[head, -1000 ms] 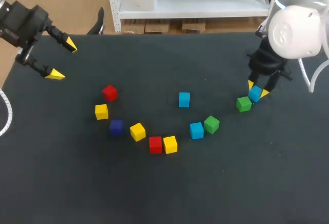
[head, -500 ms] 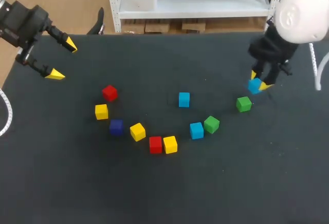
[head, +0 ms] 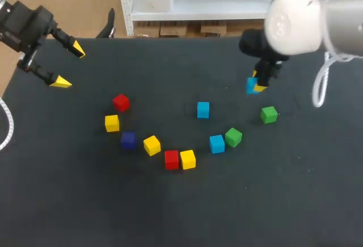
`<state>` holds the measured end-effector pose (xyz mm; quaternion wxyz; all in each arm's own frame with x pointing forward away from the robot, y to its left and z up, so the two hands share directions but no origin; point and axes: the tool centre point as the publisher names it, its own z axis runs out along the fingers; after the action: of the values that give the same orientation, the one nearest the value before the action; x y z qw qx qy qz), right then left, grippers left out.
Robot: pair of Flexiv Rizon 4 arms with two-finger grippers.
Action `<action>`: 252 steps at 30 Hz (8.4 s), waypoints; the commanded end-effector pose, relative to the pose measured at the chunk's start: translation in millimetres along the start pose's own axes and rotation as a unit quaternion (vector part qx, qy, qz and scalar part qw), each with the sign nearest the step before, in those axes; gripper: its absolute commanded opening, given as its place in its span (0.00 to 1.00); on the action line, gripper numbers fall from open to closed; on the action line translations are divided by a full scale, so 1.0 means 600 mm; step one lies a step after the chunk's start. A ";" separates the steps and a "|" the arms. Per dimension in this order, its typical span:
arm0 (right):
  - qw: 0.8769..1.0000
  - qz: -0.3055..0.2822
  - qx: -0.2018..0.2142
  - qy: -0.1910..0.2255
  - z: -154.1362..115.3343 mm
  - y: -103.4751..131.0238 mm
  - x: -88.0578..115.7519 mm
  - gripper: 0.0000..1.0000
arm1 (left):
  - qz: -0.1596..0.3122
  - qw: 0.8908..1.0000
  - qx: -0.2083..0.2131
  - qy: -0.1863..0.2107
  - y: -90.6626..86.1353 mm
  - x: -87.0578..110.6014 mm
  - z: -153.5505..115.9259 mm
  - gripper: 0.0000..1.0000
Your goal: Place the blue cubes, place green cubes on the blue cubes, place the yellow cubes on the green cubes, then place the red cubes on the yellow cubes, and place purple cube on the red cubes.
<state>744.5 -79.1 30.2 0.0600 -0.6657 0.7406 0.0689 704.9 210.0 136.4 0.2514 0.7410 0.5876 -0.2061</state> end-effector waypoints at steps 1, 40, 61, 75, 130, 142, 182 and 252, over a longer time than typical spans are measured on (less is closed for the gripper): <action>0.996 0.078 0.026 0.026 0.018 0.023 -0.032 0.00 | 0.001 1.000 -0.001 0.000 -0.001 0.001 0.000 1.00; 1.000 0.008 0.014 -0.017 0.049 0.099 -0.089 0.00 | 0.001 1.000 -0.001 0.000 -0.001 0.001 0.000 1.00; 1.000 -0.015 0.006 -0.001 0.062 0.098 -0.106 0.00 | 0.001 1.000 -0.001 0.000 -0.001 0.001 0.000 1.00; 1.000 -0.023 0.002 0.003 0.070 0.098 -0.116 0.00 | 0.001 1.000 -0.001 0.000 -0.001 0.001 0.000 1.00; 1.000 -0.027 -0.003 0.007 0.086 0.086 -0.115 0.00 | 0.001 1.000 -0.001 0.000 -0.001 0.001 0.000 1.00; 1.000 -0.026 -0.005 0.007 0.086 0.086 -0.113 0.00 | 0.001 1.000 -0.001 0.000 -0.001 0.001 0.000 1.00; 1.000 -0.024 -0.009 0.007 0.090 0.082 -0.110 0.43 | 0.001 1.000 -0.001 0.000 -0.001 0.001 0.000 1.00; 0.979 -0.045 -0.036 -0.195 -0.092 0.087 0.174 1.00 | 0.001 1.000 -0.001 0.000 -0.001 0.001 0.000 1.00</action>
<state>687.5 -185.9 67.4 0.1793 -0.6756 0.6782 0.2267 704.9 209.9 136.4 0.2514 0.7410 0.5876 -0.2061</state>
